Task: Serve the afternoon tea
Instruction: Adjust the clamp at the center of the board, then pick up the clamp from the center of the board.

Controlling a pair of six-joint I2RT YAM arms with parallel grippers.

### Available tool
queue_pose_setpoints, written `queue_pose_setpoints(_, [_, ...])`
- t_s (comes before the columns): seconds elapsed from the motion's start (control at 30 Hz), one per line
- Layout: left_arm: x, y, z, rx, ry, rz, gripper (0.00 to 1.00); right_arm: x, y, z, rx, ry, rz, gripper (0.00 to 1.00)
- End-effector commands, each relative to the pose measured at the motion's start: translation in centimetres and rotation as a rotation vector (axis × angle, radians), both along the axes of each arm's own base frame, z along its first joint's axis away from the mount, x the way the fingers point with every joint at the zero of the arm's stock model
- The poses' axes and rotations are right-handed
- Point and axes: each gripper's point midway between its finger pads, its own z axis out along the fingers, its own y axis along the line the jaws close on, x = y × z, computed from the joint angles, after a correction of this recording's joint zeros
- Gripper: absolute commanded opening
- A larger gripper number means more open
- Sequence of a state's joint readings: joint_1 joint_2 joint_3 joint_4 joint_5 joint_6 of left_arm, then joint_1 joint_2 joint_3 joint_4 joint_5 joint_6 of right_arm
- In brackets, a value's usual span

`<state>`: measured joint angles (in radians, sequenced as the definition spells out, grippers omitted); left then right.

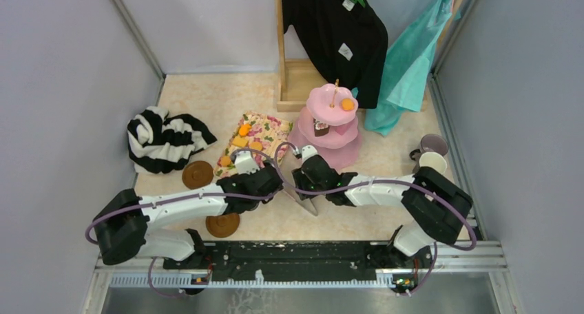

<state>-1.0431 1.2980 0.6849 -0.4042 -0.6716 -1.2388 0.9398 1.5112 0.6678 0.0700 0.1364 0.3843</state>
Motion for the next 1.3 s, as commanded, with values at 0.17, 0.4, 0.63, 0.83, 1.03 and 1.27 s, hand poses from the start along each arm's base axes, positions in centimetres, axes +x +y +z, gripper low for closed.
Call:
queue_pose_setpoints(0.17, [-0.6, 3.2, 0.8, 0.042, -0.031, 0.098, 0.92, 0.6, 1.2, 4.1, 0.11, -0.094, 0.026, 0.48])
queue_pose_setpoints(0.4, [-0.3, 5.1, 3.2, 0.035, -0.107, 0.159, 0.92, 0.9, 1.4, 6.2, 0.145, -0.147, 0.048, 0.5])
queue_pose_setpoints(0.63, [0.8, 6.6, 7.6, 0.002, -0.244, 0.208, 0.92, 0.6, 0.4, 6.6, 0.148, -0.142, 0.007, 0.57])
queue_pose_setpoints(0.83, [1.2, 7.2, 9.7, -0.021, -0.306, 0.233, 0.92, -1.9, 0.4, 6.4, 0.152, -0.126, 0.103, 0.68])
queue_pose_setpoints(1.03, [1.7, 7.9, 10.9, -0.048, -0.365, 0.28, 0.98, -2.9, 0.3, 4.8, 0.113, -0.118, 0.123, 0.69])
queue_pose_setpoints(1.27, [1.9, 8.8, 12.9, -0.068, -0.43, 0.32, 0.99, -3.3, 0.4, 2.8, 0.012, -0.134, 0.126, 0.7])
